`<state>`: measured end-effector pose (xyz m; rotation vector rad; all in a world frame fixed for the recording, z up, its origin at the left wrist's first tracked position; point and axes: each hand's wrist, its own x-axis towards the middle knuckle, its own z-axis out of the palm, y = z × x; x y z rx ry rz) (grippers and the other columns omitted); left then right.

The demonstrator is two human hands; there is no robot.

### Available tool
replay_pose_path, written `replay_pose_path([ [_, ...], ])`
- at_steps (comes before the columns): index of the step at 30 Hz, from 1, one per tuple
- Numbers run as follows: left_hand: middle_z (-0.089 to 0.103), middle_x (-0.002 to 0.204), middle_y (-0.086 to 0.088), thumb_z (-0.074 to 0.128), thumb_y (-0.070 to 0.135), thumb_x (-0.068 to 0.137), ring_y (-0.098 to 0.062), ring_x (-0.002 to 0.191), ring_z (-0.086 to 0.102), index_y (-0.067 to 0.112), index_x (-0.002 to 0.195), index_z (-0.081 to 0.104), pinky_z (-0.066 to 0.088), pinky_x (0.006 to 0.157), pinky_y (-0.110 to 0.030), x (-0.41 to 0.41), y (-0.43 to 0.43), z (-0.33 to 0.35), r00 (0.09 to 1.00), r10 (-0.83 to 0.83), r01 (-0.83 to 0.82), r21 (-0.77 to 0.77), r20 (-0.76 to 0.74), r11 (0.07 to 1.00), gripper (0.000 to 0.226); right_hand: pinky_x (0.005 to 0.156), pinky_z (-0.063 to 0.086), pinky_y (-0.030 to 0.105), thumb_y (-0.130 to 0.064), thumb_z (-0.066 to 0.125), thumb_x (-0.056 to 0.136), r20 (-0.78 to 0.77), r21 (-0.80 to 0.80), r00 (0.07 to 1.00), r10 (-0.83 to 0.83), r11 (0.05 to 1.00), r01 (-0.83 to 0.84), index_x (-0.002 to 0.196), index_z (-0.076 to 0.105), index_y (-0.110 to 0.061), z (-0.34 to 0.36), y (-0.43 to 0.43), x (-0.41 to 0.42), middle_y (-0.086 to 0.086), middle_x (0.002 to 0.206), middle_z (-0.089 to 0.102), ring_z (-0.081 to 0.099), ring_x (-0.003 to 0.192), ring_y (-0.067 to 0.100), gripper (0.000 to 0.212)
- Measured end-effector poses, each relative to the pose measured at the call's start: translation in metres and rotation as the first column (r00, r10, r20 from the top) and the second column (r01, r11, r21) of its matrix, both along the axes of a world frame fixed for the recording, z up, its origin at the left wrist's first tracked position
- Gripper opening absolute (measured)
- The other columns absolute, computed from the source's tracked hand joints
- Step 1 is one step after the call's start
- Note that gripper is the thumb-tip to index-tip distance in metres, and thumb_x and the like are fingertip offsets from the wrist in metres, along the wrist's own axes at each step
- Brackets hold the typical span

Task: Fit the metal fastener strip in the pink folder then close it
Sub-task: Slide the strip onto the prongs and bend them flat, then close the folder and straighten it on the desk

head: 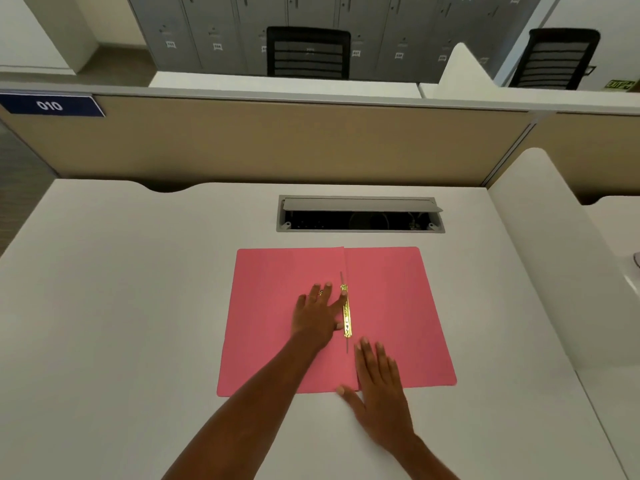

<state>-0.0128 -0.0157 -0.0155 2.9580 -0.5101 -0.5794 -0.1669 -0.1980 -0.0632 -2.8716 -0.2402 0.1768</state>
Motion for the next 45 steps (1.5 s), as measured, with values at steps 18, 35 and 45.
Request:
replay_pose_path([
  [18,0.021,0.179,-0.008,0.024,0.073,0.100,-0.039,0.165,0.021,0.035,0.170,0.027,0.018,0.127,-0.069,-0.146,0.082,-0.042,0.827,0.554,-0.532,-0.182,0.094,0.827,0.079,0.126,0.016,0.049,-0.075,0.036,0.102,-0.045,-0.040,0.999,0.012,0.999,-0.014,0.168,0.022,-0.021,0.005,-0.004,-0.014,0.002,0.178,0.018,0.020,0.163,0.035,0.087],
  [35,0.065,0.140,-0.030,0.055,0.046,0.091,-0.050,0.132,0.057,-0.003,0.152,0.052,0.047,0.109,-0.061,-0.139,0.117,0.024,0.307,0.916,-0.890,-0.419,-0.256,0.181,0.078,0.129,0.005,0.045,-0.075,0.039,0.101,-0.077,-0.009,0.997,0.018,1.000,-0.019,0.168,0.024,-0.020,0.008,-0.003,-0.013,0.003,0.177,0.020,0.023,0.162,0.035,0.088],
  [45,0.075,0.119,-0.020,0.060,0.042,0.105,-0.035,0.101,0.064,0.003,0.112,0.074,0.050,0.096,-0.047,-0.125,0.148,0.027,0.121,0.856,-0.865,-0.477,-0.503,-0.157,0.042,0.129,0.005,0.045,-0.074,0.041,0.101,-0.096,0.004,0.995,0.031,1.000,-0.031,0.167,0.026,-0.018,0.012,-0.003,-0.014,0.005,0.177,0.021,0.024,0.161,0.036,0.089],
])
